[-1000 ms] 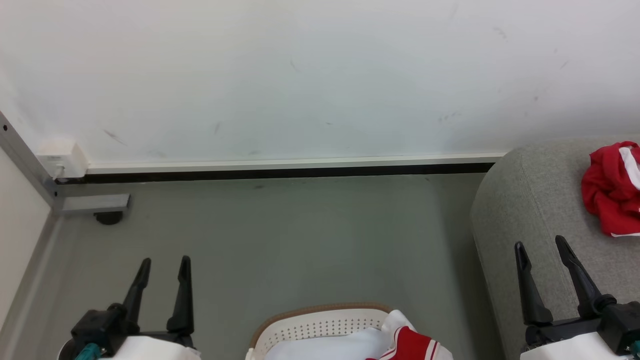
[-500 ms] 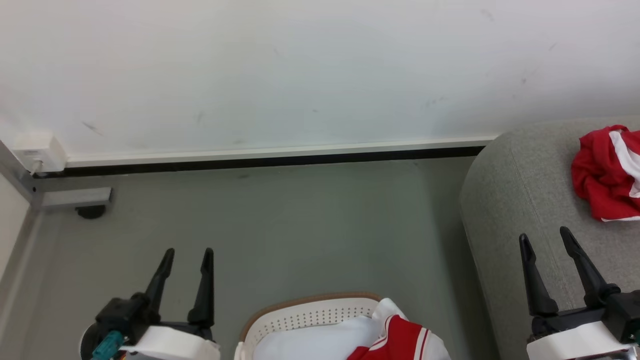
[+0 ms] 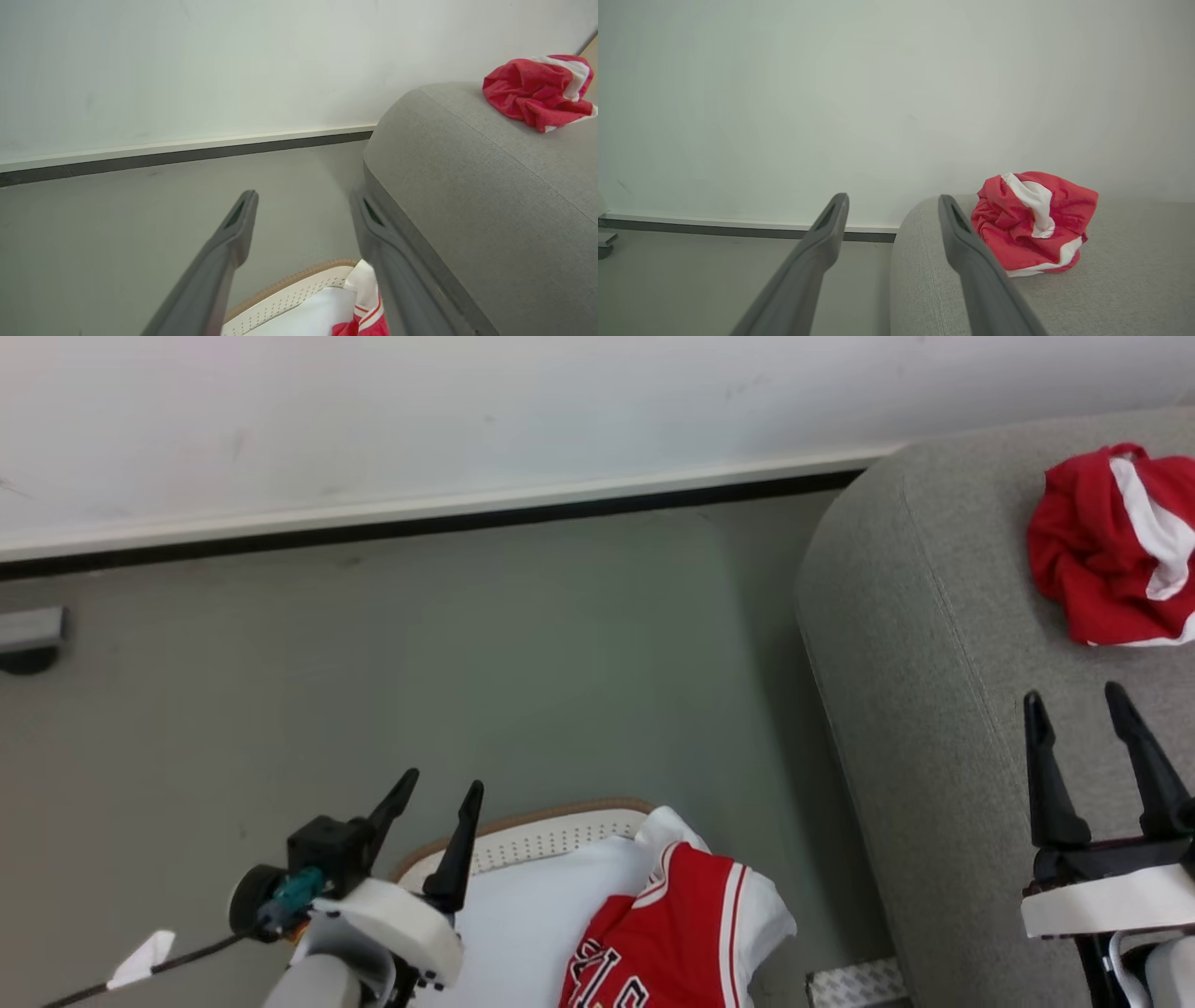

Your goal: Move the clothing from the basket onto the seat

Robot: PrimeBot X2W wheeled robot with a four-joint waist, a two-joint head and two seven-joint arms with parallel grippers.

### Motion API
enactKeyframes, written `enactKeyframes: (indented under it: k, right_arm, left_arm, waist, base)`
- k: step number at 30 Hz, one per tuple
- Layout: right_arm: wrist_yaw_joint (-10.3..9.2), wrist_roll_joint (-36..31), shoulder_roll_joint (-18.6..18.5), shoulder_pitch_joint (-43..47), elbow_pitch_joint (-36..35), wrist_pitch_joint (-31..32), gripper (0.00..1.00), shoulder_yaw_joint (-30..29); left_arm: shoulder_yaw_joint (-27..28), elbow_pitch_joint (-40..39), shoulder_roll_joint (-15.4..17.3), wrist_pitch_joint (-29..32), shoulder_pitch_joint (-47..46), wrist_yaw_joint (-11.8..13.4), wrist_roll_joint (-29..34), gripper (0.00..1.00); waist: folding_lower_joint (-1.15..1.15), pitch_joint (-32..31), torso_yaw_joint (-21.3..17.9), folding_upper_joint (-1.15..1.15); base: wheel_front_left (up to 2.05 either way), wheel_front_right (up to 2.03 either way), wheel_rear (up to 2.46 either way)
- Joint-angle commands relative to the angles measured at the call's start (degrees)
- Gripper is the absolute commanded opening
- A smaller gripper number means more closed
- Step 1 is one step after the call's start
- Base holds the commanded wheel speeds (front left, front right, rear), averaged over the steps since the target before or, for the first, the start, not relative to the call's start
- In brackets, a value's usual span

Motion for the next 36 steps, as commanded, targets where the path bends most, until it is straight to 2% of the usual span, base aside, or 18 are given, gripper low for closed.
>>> enactKeyframes:
  k: [1, 10, 18, 26, 36]
  right_arm:
    - [-0.13, 0.15, -0.22, -1.19, -0.44, 0.02, 1.00, -0.50]
    - [-0.13, -0.11, 1.55, -5.39, -2.67, 0.03, 1.00, -2.65]
    - [-0.13, -0.53, 3.40, -8.91, -5.35, 0.03, 1.00, -3.16]
    - [-0.13, -0.89, 5.54, -13.55, -9.16, 0.03, 1.00, -3.14]
    - [-0.13, -0.90, 6.81, -18.51, -12.45, 0.03, 1.00, -1.36]
  left_arm:
    - [-0.82, 0.92, 0.93, 0.35, -1.47, 0.13, -0.75, 1.00]
    - [-12.89, 12.35, 5.24, 2.88, -11.05, 0.10, -4.10, 1.00]
    - [-23.52, 20.52, 7.10, 7.29, -17.39, 0.11, -11.66, 1.00]
    - [-33.95, 22.14, 9.39, 12.48, -22.04, 0.09, -21.35, 1.00]
    - [-45.05, 20.70, 13.58, 20.17, -25.50, 0.09, -31.89, 1.00]
  waist:
    - [0.00, 4.18, -2.68, 0.00]
    - [0.00, 15.03, -6.25, 0.00]
    - [0.00, 22.86, -8.55, 0.00]
    - [0.00, 29.42, -10.85, 0.00]
    - [0.00, 34.52, -14.25, 0.00]
  base:
    - [0.00, 0.00, 0.00]
    - [0.00, 0.00, 0.00]
    - [0.00, 0.00, 0.00]
    - [0.00, 0.00, 0.00]
    - [0.00, 0.00, 0.00]
